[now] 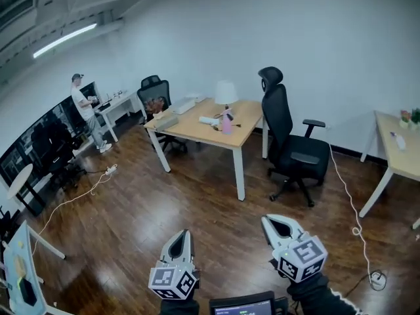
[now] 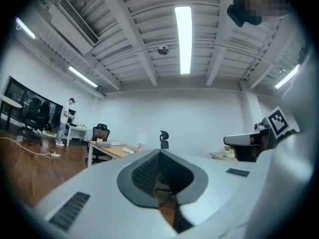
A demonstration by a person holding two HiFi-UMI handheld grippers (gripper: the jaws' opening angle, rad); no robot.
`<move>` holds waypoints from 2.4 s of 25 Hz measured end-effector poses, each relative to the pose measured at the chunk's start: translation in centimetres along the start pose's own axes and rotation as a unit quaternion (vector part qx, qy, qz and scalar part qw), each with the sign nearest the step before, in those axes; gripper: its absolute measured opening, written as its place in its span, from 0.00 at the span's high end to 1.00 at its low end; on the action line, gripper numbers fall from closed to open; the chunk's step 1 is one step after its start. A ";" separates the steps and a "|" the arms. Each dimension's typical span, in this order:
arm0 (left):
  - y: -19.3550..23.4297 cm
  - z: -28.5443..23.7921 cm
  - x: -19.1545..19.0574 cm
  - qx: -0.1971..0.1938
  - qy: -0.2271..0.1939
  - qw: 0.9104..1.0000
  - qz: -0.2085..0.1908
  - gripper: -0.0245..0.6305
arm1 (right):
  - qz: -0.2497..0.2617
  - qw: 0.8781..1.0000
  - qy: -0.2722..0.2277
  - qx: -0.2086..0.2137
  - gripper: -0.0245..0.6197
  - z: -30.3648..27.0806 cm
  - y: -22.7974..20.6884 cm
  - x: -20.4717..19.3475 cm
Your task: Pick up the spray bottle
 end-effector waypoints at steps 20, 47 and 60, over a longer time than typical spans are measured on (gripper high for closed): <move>-36.6 -60.8 1.0 -0.310 -0.004 0.951 -0.003 0.95 | -0.002 0.957 -0.073 -0.282 0.96 4.1 -58.7 16.4; -97.7 -111.2 4.2 -0.474 -0.013 0.880 -0.013 0.95 | 0.007 0.898 -0.091 -0.430 0.96 28.2 -124.9 36.2; -121.9 -138.5 5.4 -0.571 -0.005 0.821 -0.013 0.95 | -0.018 0.867 -0.079 -0.492 0.89 30.5 -157.6 46.5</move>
Point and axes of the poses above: the fingertips, and each gripper's own axes: z backward along the fingers, y to its left, x out of its top, the point moved 3 cm from there along z, backward along the fingers, and after that the axes turned 11 degrees about -z, right-handed, at the moved point
